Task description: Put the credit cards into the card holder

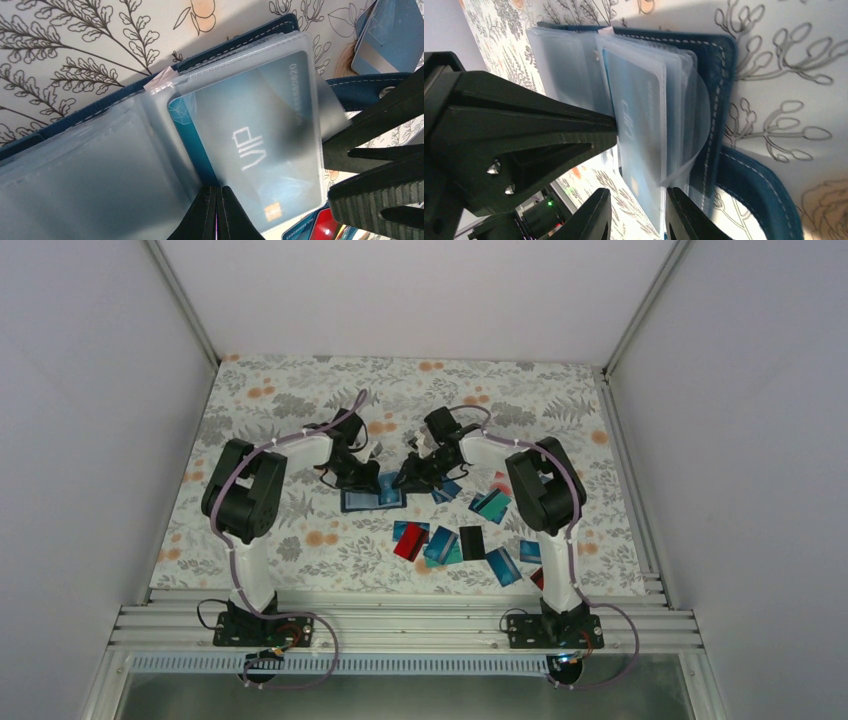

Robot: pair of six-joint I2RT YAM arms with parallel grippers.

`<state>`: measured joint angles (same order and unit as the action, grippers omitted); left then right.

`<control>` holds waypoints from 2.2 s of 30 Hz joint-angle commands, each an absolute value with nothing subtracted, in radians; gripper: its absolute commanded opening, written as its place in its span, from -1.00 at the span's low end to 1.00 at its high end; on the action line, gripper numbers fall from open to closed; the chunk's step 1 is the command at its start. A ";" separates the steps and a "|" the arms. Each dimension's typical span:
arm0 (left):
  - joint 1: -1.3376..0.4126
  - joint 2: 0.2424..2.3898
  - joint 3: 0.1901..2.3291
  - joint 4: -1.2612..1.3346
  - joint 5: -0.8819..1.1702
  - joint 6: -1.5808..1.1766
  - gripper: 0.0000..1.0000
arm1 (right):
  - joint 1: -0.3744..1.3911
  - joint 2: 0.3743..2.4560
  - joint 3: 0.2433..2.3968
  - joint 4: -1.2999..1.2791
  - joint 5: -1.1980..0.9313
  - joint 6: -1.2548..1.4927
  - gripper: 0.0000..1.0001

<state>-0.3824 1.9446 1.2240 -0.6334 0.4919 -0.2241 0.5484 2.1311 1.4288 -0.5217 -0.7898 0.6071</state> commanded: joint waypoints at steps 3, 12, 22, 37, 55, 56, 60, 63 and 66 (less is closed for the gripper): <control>-0.380 1.963 1.207 -0.619 0.503 -0.212 -0.95 | 0.572 2.178 1.505 -0.546 -0.793 0.600 -0.50; -0.380 1.955 1.209 -0.620 0.509 -0.214 -0.95 | 0.589 2.178 1.536 -0.585 -0.767 0.595 -0.57; -0.366 1.856 1.294 -0.680 0.473 -0.246 -0.95 | 0.608 2.182 1.598 -0.622 -0.786 0.580 -0.53; -0.237 1.584 1.167 -0.697 0.377 -0.313 -0.93 | 0.676 2.296 1.767 -0.670 -0.839 0.574 -0.35; -0.212 1.469 1.120 -0.731 0.370 -0.305 -0.93 | 0.702 2.386 2.004 -0.733 -0.896 0.554 -0.01; -0.212 1.460 1.120 -0.734 0.370 -0.307 -0.93 | 0.700 2.384 2.020 -0.743 -0.892 0.545 -0.01; -0.213 1.421 1.121 -0.740 0.377 -0.307 -0.93 | 0.684 2.342 2.033 -0.774 -0.851 0.513 0.00; -0.215 1.387 1.111 -0.744 0.382 -0.302 -0.93 | 0.665 2.281 1.999 -0.802 -0.782 0.484 0.01; -0.227 1.363 1.088 -0.736 0.412 -0.294 -0.93 | 0.646 2.192 1.902 -0.805 -0.700 0.471 0.02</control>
